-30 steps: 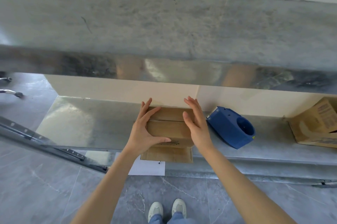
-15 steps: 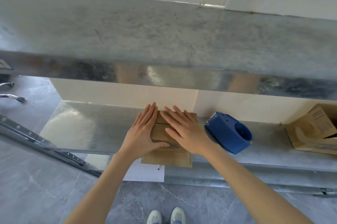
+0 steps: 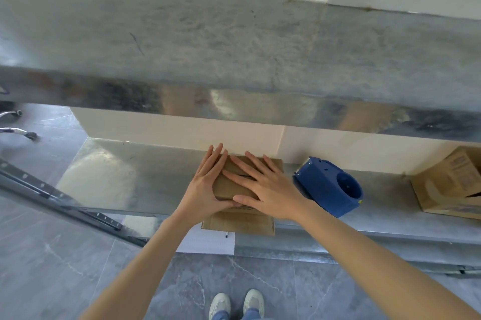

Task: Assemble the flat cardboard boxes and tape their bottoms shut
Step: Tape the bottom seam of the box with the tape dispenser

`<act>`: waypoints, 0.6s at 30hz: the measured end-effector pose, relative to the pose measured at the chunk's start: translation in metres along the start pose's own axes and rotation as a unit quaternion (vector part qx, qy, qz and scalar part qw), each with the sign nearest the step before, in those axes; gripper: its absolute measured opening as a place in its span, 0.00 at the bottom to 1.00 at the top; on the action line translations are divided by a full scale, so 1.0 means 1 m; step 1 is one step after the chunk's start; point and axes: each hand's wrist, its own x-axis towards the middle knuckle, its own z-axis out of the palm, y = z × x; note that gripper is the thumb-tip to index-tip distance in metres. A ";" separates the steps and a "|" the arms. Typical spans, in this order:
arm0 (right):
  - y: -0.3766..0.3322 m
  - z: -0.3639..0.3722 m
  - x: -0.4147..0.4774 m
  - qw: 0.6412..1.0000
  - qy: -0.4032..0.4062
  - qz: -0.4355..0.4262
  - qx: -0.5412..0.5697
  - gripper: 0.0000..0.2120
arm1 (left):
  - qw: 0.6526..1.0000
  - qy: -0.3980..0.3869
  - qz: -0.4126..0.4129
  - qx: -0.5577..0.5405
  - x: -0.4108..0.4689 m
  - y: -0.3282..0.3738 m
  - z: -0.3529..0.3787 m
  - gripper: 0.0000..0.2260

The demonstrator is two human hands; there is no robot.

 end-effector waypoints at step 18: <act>-0.001 0.014 -0.002 0.933 0.164 0.205 0.248 0.25 | 0.998 -0.004 -0.058 0.019 -0.004 0.015 -0.003 0.57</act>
